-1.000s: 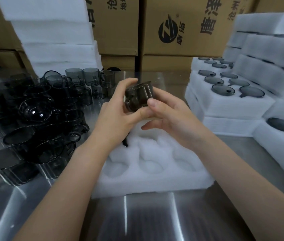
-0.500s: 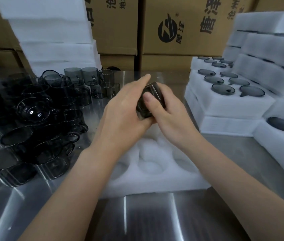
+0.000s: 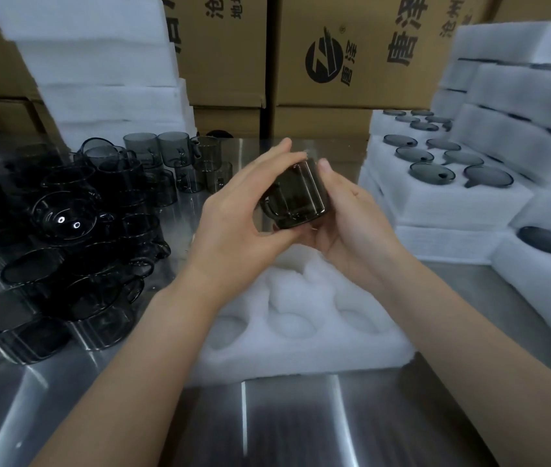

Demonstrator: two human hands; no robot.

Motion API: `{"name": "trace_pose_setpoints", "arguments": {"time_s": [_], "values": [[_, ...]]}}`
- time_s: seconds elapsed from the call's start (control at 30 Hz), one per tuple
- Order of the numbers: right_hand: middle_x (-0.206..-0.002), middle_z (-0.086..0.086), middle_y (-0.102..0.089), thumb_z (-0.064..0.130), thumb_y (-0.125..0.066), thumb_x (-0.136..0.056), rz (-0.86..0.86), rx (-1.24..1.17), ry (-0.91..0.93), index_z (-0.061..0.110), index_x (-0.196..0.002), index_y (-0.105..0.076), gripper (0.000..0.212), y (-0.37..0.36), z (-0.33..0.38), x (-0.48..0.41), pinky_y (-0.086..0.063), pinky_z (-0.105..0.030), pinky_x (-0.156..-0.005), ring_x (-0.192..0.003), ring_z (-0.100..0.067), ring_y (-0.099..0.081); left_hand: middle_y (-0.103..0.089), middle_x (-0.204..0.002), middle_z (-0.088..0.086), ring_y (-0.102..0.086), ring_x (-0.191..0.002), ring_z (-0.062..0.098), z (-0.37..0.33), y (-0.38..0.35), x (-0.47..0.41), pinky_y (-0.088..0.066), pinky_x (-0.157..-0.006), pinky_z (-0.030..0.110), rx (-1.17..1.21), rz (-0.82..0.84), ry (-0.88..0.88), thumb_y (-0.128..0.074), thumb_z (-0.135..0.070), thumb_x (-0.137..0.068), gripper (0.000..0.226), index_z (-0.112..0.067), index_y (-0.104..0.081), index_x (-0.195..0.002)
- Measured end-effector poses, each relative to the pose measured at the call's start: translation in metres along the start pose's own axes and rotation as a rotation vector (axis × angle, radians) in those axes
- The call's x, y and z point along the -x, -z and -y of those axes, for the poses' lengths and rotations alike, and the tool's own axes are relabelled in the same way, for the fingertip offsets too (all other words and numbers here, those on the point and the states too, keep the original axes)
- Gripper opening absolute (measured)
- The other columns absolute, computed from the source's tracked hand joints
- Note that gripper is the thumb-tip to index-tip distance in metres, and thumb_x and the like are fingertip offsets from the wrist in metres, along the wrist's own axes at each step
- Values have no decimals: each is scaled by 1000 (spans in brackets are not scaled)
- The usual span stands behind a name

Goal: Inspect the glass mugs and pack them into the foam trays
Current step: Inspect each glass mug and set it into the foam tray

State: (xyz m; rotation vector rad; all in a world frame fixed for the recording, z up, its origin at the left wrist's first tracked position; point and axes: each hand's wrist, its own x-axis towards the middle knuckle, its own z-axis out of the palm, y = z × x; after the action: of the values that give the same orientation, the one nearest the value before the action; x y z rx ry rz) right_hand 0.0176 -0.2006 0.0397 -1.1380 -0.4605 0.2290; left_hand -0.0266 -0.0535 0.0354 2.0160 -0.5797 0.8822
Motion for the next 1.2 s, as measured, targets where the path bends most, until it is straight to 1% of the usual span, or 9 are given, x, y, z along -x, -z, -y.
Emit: {"name": "trace_pose_setpoints", "arguments": {"time_s": [0.2,0.3,0.4,0.5,0.6,0.83,0.97,1.1,1.2], "values": [[-122,-15,-68,56,-38,-97,220,-215,-214,13,-140,-49,61,0,-2,-2,-57,-40,-79,-104,-27,-69,-40,-150,-19,-27,-142,-3,2,4,-2,-23,-118,21,64,67,174,-88,-21,-66,82,-54,-44,-126],[-113,-18,-71,50,-43,-98,109,-86,-116,9,-123,-63,52,2,-1,-1,-59,-38,-77,-99,-30,-71,-47,-144,-20,-36,-136,-3,2,4,-2,-29,-114,19,7,91,228,-90,-35,-58,90,-49,-44,-134],[-102,-9,-74,39,-51,-98,-34,219,95,14,-107,-71,33,0,-6,1,-57,-35,-78,-99,-25,-71,-54,-128,-23,-48,-118,-9,2,1,-1,-33,-96,0,-54,93,220,-88,-42,-61,91,-37,-45,-140],[-95,1,-74,29,-50,-102,-65,406,217,18,-106,-72,26,-4,-10,3,-58,-31,-77,-97,-18,-71,-59,-128,-18,-53,-117,-2,1,-1,-1,-44,-99,15,-127,60,153,-83,-29,-70,77,-31,-49,-139],[-93,-6,-76,33,-48,-102,-119,375,170,13,-105,-74,33,-4,-6,4,-59,-32,-70,-92,-21,-73,-57,-135,-14,-53,-123,4,2,0,0,-48,-102,36,-150,64,90,-79,-21,-72,73,-30,-50,-139],[-102,-15,-74,41,-54,-92,-101,111,48,11,-105,-73,37,3,0,2,-59,-36,-69,-95,-27,-72,-46,-148,-3,-35,-142,9,1,3,2,-33,-115,29,-42,109,-50,-80,-7,-76,73,-26,-47,-138],[-130,-12,-64,53,-39,-100,210,-148,-224,16,-138,-53,55,4,1,-3,-54,-40,-90,-117,-27,-63,-41,-152,-4,-26,-146,12,-4,1,1,-30,-118,36,62,89,-74,-80,-1,-75,76,-29,-44,-135],[-129,-11,-64,58,-54,-90,412,-296,-366,22,-135,-56,57,6,2,-4,-55,-42,-87,-110,-29,-66,-43,-147,-19,-24,-146,6,-8,4,0,-29,-117,50,57,126,59,-85,-16,-69,83,-42,-39,-134],[-125,-15,-66,48,-64,-88,297,-202,-260,22,-127,-64,47,9,0,-3,-56,-44,-85,-109,-32,-67,-44,-145,-21,-32,-143,10,-9,6,0,-32,-114,52,45,164,66,-87,-29,-65,89,-37,-40,-140]]}}
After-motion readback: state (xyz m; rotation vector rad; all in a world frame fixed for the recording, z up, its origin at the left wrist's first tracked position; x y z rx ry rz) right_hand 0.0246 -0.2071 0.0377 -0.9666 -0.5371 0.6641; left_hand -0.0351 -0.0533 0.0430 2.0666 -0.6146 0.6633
